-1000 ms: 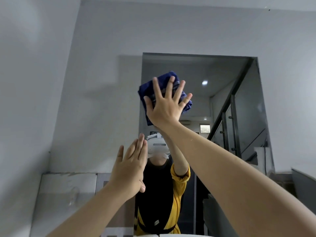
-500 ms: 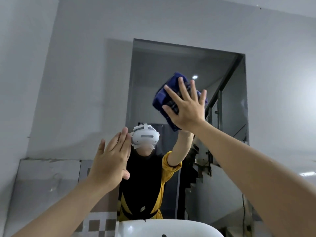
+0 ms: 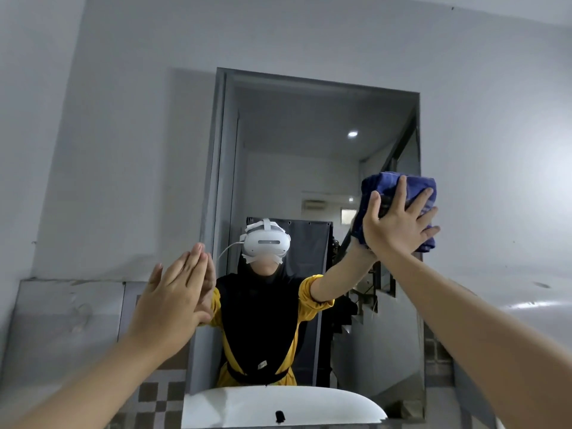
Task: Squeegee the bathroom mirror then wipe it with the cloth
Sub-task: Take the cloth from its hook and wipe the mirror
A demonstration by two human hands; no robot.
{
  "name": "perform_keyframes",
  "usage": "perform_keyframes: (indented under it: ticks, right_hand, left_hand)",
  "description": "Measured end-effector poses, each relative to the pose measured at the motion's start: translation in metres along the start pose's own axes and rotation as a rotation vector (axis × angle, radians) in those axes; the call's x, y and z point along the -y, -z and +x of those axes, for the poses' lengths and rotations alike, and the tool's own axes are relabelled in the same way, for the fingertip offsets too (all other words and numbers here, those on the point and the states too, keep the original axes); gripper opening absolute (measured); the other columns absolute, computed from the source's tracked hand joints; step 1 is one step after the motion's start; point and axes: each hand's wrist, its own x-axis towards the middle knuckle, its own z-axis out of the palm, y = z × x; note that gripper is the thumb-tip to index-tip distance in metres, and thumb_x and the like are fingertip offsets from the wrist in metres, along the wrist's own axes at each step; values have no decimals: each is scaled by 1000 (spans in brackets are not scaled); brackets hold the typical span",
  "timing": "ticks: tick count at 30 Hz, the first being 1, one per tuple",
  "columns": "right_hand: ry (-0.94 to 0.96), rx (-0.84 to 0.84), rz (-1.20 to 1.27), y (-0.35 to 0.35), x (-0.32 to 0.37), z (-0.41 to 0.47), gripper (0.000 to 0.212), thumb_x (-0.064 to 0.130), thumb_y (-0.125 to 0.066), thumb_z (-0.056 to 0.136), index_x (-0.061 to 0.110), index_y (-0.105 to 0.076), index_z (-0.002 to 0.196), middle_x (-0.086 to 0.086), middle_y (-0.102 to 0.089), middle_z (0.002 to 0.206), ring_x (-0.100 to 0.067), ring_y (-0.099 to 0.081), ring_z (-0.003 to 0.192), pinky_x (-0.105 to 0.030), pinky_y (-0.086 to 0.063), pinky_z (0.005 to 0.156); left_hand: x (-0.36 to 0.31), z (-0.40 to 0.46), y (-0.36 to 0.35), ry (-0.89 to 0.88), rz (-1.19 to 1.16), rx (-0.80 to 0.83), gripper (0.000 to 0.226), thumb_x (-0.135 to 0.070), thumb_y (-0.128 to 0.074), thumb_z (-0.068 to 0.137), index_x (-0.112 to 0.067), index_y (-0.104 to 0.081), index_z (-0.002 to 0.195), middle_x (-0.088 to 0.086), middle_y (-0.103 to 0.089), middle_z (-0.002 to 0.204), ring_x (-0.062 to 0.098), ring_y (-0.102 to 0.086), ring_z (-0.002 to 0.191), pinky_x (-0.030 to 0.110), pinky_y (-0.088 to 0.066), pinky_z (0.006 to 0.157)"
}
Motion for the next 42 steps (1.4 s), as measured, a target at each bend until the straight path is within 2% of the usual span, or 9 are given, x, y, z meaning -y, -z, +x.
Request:
perform_keyframes:
  ticks: [6, 9, 12, 17, 21, 24, 28, 35, 42]
  right_hand:
    - [97, 19, 45, -15, 45, -56, 65, 61, -27, 92, 35, -13, 150, -15, 0, 160, -45, 0, 144, -61, -3, 113]
    - [217, 43, 63, -24, 79, -88, 67, 61, -31, 91, 35, -13, 150, -15, 1, 160, -45, 1, 144, -60, -1, 113]
    - [327, 82, 62, -33, 113, -115, 67, 60, -33, 91, 36, -13, 150, -14, 2, 160, -44, 3, 144, -58, 0, 113]
    - [580, 107, 53, -50, 150, -161, 64, 59, -36, 89, 35, -25, 148, -14, -10, 160, -45, -7, 144, -58, -5, 113]
    - [757, 73, 39, -57, 148, -173, 62, 59, -41, 88, 35, -35, 144, -12, -19, 158, -43, -16, 143, -57, -10, 113]
    - [930, 91, 25, -53, 131, -164, 62, 61, -40, 88, 36, -34, 145, -10, -18, 159, -41, -12, 144, -54, -4, 114]
    - [1085, 98, -46, -44, 103, -145, 65, 64, -42, 86, 38, -32, 145, -9, -21, 158, -40, -14, 144, -55, -8, 114]
    - [913, 81, -144, -23, 28, -99, 68, 67, -40, 84, 42, -27, 146, -4, -14, 160, -37, -8, 146, -55, -3, 114]
    - [470, 69, -113, -5, -58, -72, 67, 66, -31, 86, 44, -18, 148, -3, -6, 161, -33, -3, 147, -57, 0, 115]
  left_hand:
    - [2, -29, -9, -9, -21, 63, 131, -55, -85, 31, -4, -30, 138, 12, -34, 145, 29, -38, 129, 51, -32, 97]
    - [9, -37, -19, -18, -5, 119, 140, -62, -83, 23, -3, -28, 137, 14, -32, 144, 27, -30, 133, 54, -32, 98]
    - [16, -43, -28, -30, -23, 161, 147, -63, -83, 16, -5, -26, 139, 11, -29, 145, 24, -27, 132, 55, -32, 99]
    - [14, -52, -26, -31, -64, 148, 146, -56, -86, 14, -6, -28, 139, 12, -38, 143, 27, -40, 127, 51, -32, 96]
    - [12, -57, -23, -65, -70, 116, 135, -52, -88, 22, -9, -33, 138, 10, -43, 140, 26, -43, 125, 48, -33, 94]
    - [13, -59, -24, -64, -83, 120, 131, -50, -88, 27, -9, -33, 139, 9, -42, 141, 25, -42, 126, 48, -31, 95]
    - [14, -60, -23, -63, -98, 117, 127, -47, -89, 31, -9, -33, 139, 9, -42, 141, 26, -41, 127, 48, -31, 96]
    - [14, -62, -32, 5, -143, 154, 129, -37, -88, 45, -21, -9, 146, 1, -20, 151, 20, -18, 138, 46, -21, 105]
    - [13, -59, -30, -4, -105, 167, 131, -43, -88, 40, -16, -15, 146, 8, -26, 149, 25, -26, 135, 52, -26, 104]
